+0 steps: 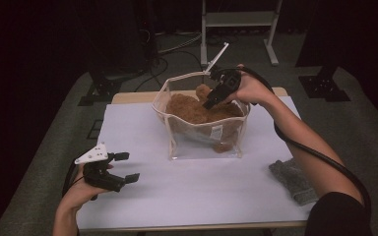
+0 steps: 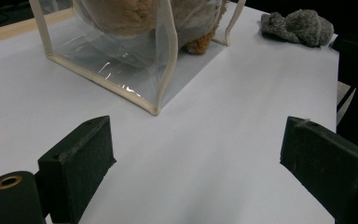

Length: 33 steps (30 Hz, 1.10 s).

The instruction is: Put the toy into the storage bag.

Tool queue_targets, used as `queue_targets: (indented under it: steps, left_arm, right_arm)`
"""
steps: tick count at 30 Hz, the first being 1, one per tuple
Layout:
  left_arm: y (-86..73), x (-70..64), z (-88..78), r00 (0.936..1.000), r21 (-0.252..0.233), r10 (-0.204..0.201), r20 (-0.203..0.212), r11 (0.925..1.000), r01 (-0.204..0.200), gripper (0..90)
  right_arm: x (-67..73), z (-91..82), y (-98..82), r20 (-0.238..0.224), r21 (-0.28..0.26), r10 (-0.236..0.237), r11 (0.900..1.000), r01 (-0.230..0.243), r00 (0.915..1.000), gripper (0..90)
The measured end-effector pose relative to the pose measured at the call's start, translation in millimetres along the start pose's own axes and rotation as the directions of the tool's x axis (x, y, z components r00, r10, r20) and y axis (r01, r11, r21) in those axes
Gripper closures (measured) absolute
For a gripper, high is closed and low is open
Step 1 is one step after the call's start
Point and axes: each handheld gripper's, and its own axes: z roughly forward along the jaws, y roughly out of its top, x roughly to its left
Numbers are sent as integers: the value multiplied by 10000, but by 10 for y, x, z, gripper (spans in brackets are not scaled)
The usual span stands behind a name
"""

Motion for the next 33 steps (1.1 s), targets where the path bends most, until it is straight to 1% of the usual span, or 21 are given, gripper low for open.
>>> queue_targets:
  steps: [7, 9, 10, 12, 17, 24, 29, 33]
  left_arm:
    - [-1, -4, 6, 10000, 8, 8, -42, 10000, -8, 85]
    - [0, -6, 5, 10000, -57, -20, -21, 10000, 20, 85]
    - [-3, -1, 5, 10000, -29, 29, -37, 10000, -29, 86]
    - [-12, 5, 7, 10000, -30, -55, -58, 10000, 55, 85]
    - [-21, -8, 5, 10000, 37, -23, -64, 10000, 23, 86]
    - [-23, -26, -3, 9999, 17, -50, -95, 10000, 50, 86]
    - [-21, -25, -25, 9999, -89, -59, -130, 9999, 58, 85]
    - [-23, -19, -39, 9998, -102, -89, -166, 9999, 87, 86]
  right_arm:
    - [13, -207, -134, -49, -409, 272, 9988, -274, 9996, 460]
    - [22, -253, -165, -9, -452, 283, 9986, -283, 9996, 454]
    - [27, -274, -181, 8, -464, 293, 9985, -292, 9996, 453]
    - [32, -313, -213, 47, -583, 287, 9979, -283, 9996, 452]
    - [45, -423, -293, 115, -861, 447, 9953, -436, 9989, 449]
    - [84, -522, -407, 201, -1121, 340, 9932, -316, 9992, 444]
    - [109, -631, -514, 281, -1358, 480, 9898, -437, 9985, 443]
    - [126, -703, -593, 347, -1547, 481, 9871, -422, 9982, 443]
